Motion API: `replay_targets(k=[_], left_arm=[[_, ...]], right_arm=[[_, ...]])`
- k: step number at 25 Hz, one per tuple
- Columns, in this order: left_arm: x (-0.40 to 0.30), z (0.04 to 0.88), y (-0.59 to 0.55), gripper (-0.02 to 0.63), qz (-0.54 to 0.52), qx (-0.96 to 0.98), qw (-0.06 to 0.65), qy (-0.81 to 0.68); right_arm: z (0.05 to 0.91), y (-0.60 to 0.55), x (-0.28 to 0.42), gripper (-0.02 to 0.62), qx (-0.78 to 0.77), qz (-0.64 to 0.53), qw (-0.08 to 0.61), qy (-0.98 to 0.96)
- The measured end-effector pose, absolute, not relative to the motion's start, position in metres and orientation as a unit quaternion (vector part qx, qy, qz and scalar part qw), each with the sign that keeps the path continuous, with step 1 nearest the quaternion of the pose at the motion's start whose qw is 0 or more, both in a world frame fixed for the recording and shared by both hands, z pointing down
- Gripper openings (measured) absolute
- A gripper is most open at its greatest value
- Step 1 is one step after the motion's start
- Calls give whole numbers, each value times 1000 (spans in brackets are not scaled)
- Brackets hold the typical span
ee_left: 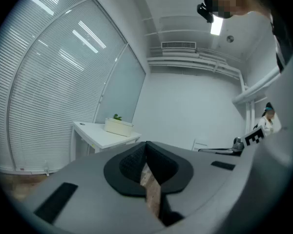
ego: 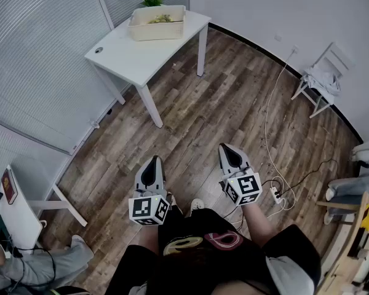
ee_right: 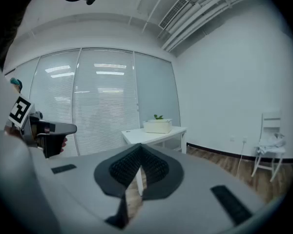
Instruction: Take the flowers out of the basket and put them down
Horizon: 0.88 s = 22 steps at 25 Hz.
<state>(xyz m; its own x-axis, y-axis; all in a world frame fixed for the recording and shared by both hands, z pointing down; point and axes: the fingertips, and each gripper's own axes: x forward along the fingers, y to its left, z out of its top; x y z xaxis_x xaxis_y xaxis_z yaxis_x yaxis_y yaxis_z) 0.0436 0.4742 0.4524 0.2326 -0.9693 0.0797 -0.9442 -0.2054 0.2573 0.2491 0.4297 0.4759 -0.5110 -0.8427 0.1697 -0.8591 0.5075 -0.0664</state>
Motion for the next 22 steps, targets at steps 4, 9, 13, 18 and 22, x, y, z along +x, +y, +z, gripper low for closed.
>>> replay_targets(k=[4, 9, 13, 18, 22], left_arm=[[26, 448, 479, 17, -54, 775, 118, -619], [5, 449, 477, 17, -39, 780, 104, -616], [-20, 450, 473, 17, -32, 786, 96, -610], [-44, 451, 456, 17, -31, 799, 86, -594], [-56, 454, 443, 17, -34, 810, 87, -579]], right_arm=[[468, 435, 235, 8, 496, 40, 72, -864], [459, 433, 215, 8, 506, 21, 72, -859], [460, 425, 198, 9, 521, 30, 61, -851], [463, 419, 170, 11, 530, 20, 69, -845], [468, 416, 155, 11, 539, 19, 72, -839]])
